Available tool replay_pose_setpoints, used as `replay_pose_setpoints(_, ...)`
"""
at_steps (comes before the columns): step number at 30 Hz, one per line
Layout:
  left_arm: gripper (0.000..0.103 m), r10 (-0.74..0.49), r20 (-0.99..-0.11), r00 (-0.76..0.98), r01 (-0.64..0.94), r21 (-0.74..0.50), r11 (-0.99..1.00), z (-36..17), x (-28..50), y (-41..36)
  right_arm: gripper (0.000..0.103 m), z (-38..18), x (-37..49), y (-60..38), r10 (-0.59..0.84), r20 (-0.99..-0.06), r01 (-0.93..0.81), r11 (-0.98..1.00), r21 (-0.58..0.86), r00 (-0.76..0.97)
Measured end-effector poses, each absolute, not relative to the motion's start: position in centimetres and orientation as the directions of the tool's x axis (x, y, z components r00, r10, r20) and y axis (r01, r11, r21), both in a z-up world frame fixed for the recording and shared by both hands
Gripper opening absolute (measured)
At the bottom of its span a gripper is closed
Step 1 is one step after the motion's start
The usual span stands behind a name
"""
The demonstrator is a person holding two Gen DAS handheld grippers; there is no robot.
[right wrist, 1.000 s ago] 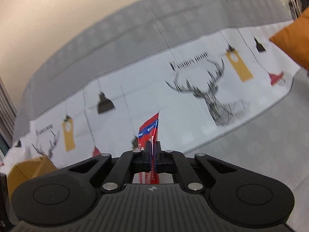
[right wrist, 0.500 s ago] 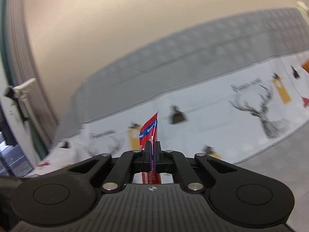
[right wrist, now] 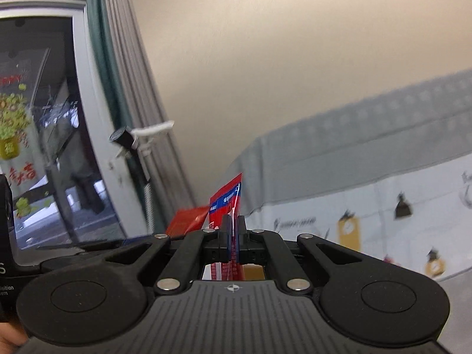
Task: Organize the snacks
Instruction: 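Carry the red packet and red-white wrapper over the box and lower them, then open both tools to drop the snacks into the box and withdraw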
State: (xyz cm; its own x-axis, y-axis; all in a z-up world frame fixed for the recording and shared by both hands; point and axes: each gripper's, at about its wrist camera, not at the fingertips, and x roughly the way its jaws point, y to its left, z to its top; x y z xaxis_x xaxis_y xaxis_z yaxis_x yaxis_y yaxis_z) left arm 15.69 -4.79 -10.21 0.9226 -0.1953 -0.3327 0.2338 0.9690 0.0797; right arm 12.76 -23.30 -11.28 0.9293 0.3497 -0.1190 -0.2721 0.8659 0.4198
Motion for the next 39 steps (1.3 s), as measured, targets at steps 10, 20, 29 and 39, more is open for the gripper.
replay_pose_setpoints(10, 0.049, -0.15, -0.606, 0.781, 0.213, 0.032, 0.977, -21.4, 22.1, -0.9, 0.002, -20.4, 17.1, -19.4, 0.444, -0.368, -0.21, 0.823, 0.527, 0.817)
replay_pose_setpoints(20, 0.049, -0.165, -0.692, 0.703, 0.242, 0.014, 0.97, -25.5, 23.4, 0.8, 0.002, -25.2, 19.7, -17.6, 0.422, -0.502, -0.142, 0.852, 0.503, 0.755)
replay_pose_setpoints(29, 0.103, -0.214, -0.624, 0.751, 0.238, -0.046, 0.97, -16.7, 17.9, 0.8, 0.079, -21.0, 17.3, -17.1, 0.306, -0.587, -0.095, 0.927, 0.362, 0.749)
replay_pose_setpoints(39, 0.103, -0.154, -0.663, 0.732, 0.208, 0.004, 0.978, -8.4, 9.1, -1.5, 0.102, -10.9, 7.8, -16.0, 0.273, -0.584, -0.127, 0.952, 0.279, 0.765)
